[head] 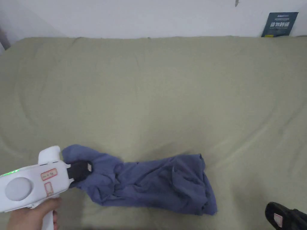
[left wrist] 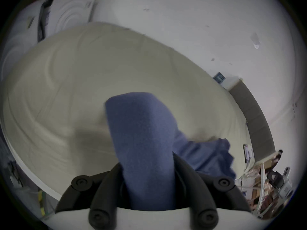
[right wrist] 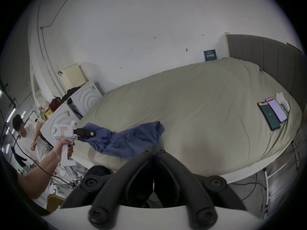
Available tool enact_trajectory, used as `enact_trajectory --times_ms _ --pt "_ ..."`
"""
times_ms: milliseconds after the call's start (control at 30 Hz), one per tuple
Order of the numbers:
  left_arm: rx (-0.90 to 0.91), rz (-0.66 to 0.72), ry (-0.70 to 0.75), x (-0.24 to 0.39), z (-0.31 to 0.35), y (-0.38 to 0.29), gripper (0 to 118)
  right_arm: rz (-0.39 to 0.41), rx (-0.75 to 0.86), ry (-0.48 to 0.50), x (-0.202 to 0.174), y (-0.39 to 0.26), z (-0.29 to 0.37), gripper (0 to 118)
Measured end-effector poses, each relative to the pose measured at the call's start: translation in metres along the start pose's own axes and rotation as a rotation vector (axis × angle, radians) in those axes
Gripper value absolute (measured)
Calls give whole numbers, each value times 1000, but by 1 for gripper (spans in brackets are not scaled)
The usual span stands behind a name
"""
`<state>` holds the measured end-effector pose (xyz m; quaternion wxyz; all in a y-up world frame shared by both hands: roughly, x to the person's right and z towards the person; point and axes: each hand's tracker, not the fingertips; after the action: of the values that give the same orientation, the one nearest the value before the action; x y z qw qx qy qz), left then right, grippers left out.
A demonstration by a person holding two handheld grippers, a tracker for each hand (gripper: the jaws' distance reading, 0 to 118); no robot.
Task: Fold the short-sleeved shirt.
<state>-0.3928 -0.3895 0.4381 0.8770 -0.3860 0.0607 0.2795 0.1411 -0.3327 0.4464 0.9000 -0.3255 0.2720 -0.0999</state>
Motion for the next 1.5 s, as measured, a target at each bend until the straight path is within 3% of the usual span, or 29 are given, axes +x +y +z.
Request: enact_trajectory --times_ms 133,267,367,400,467,500,533,567,600,733,833,867,900,933,967,1100,1267,1400,1500 --pt "-53 -130 -42 103 -38 -15 15 -10 35 8 2 0 12 0" --pt "-148 -356 115 181 -108 -62 15 -25 91 -13 15 -2 31 0" --pt "-153 -482 255 196 -136 -87 16 -63 109 -36 26 -4 43 0" --pt "-133 -493 274 196 -136 -89 23 -68 123 -49 28 -5 48 0" --pt "-112 -470 250 200 -129 -86 50 -60 133 -58 32 -6 55 0" --pt "-128 -428 171 196 -119 -80 50 -56 138 -59 33 -6 57 0" --pt "-145 -356 89 195 -111 -74 94 -56 138 -39 35 -6 59 0" --pt "-137 -296 39 193 -98 -68 114 -60 138 -20 37 -6 60 0" --pt "-56 -253 -44 191 -74 -62 117 -60 143 -19 37 -6 61 0" --pt "86 -267 -202 168 -16 -34 116 -68 166 -9 37 -7 62 0" --pt "137 -259 5 144 -14 -20 113 -93 165 9 41 -10 56 0" --pt "120 -215 20 137 -20 -18 104 -94 161 7 42 -12 53 0" --pt "99 -179 -6 133 -25 -18 80 -96 155 8 43 -12 52 0" --pt "53 -133 -34 132 -34 -21 34 -98 149 9 44 -13 50 0" --pt "20 -125 -26 135 -43 -26 15 -100 149 9 44 -14 50 0" --pt "-190 -148 -33 174 -105 -72 16 -115 150 5 48 -14 53 0" --pt "-155 -211 -18 216 -154 -109 15 -116 134 -18 52 -13 56 0" --pt "-162 -165 -82 205 -126 -90 16 -103 123 -17 50 -12 55 0" --pt "-47 -272 -133 193 -56 -80 16 -84 109 -6 44 -9 44 0"
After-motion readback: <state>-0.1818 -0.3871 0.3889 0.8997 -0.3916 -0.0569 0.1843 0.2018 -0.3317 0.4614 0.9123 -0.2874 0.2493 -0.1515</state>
